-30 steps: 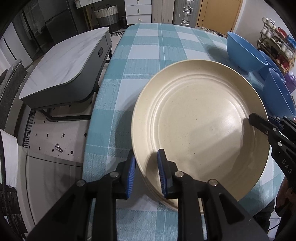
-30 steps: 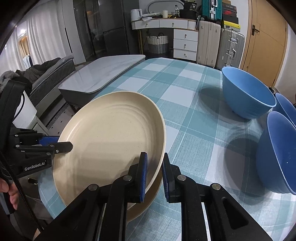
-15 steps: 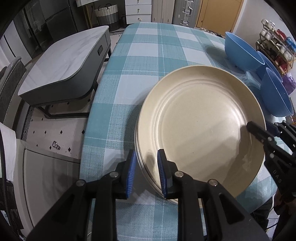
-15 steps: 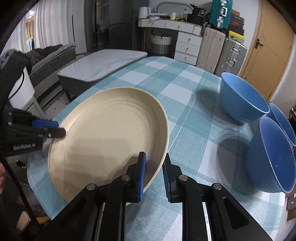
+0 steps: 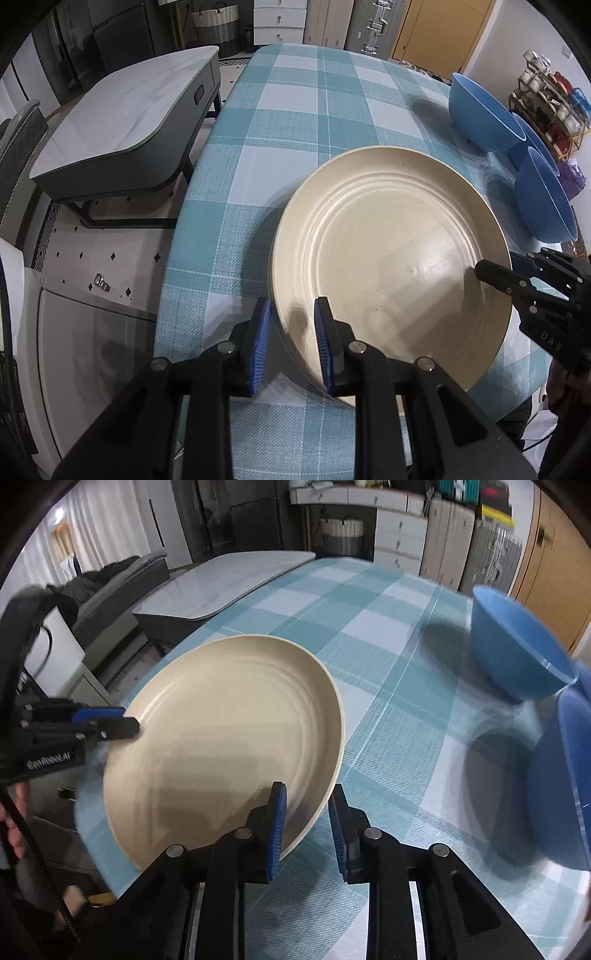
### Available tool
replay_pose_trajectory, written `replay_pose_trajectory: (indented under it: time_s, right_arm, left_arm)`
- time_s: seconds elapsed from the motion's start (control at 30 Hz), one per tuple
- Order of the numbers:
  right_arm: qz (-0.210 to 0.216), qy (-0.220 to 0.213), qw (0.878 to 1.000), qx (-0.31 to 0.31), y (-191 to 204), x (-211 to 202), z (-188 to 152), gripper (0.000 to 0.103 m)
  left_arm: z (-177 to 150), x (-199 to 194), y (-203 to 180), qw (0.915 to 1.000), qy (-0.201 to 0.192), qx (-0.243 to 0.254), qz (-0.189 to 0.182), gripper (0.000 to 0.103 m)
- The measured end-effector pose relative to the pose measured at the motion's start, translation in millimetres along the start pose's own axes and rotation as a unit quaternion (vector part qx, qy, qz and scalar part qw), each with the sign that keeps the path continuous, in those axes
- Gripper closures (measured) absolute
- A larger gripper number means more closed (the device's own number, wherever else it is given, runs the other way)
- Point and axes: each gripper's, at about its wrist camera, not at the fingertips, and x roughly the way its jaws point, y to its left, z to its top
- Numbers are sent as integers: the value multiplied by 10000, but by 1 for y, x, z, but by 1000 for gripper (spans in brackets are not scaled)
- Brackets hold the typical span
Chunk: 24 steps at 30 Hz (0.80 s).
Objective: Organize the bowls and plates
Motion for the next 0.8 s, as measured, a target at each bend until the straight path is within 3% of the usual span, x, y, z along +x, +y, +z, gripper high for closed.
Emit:
replay_pose_trajectory:
  time_s: [0.27,0.67,0.8]
  right_arm:
    - [-35,89,9999,-127,3,3,3,79]
    - [-610,157,9966,-534,21,9,5,71]
    - [-426,-264,9986,-167,7,-10,11,71]
  left_arm:
    - [1,-3,-1,10000,-74,22,-1,81]
    - [2,-11,5,9997,-191,-95,-101,78]
    - [3,-10,5,9997,-198,-75,-112,78]
